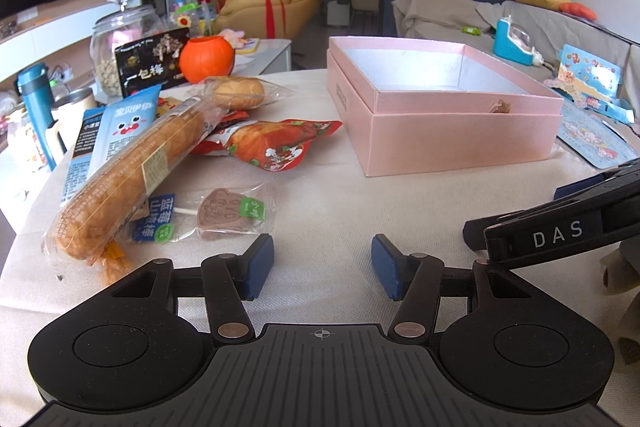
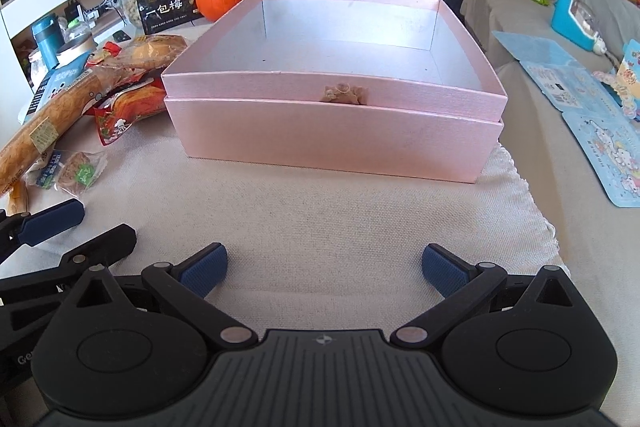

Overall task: Organize snacks
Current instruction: 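Move both grippers over the snack pile toward the small snacks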

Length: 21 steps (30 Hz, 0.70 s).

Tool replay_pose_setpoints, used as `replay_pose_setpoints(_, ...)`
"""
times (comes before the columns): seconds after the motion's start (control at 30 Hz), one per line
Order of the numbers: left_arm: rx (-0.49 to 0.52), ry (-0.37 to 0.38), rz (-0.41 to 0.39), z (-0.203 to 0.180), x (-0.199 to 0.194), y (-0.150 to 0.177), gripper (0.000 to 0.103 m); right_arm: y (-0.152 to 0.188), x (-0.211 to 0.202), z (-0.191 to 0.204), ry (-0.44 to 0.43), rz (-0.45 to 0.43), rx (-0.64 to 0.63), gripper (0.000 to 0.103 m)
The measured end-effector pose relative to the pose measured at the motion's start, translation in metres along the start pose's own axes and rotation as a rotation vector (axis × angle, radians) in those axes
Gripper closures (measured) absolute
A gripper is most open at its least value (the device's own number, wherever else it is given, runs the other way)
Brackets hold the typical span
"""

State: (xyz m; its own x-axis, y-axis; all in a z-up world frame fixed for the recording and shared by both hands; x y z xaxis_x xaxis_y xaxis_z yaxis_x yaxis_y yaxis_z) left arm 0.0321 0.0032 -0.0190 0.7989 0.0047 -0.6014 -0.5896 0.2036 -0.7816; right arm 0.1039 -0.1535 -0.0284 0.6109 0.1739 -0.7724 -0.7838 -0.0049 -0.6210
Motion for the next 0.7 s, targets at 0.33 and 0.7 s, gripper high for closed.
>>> replay_pose_setpoints(0.33,0.042,0.123,-0.044,0.051,-0.036,-0.031,0.044,-0.042,0.004,0.030,-0.123,-0.055,-0.056,0.006)
replay_pose_setpoints(0.7,-0.201,0.027,0.042,0.174,-0.028,-0.029,0.046,-0.056,0.020,0.128,-0.304,-0.001,-0.138,0.008)
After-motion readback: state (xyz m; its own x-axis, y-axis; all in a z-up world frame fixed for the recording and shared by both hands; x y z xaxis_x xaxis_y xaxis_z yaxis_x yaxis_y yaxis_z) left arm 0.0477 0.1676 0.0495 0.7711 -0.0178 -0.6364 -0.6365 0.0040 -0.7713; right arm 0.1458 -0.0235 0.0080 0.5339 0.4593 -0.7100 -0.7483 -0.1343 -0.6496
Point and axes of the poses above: each gripper's, at about its wrist camera, not at the fingertips, and x roughly the way its jaws point, z to its left, y to its underside, the point moved 4 cm from there along x, roughly the way its jaws point, and after that the axes turned 11 degrees about x, right-handed, at the moved point
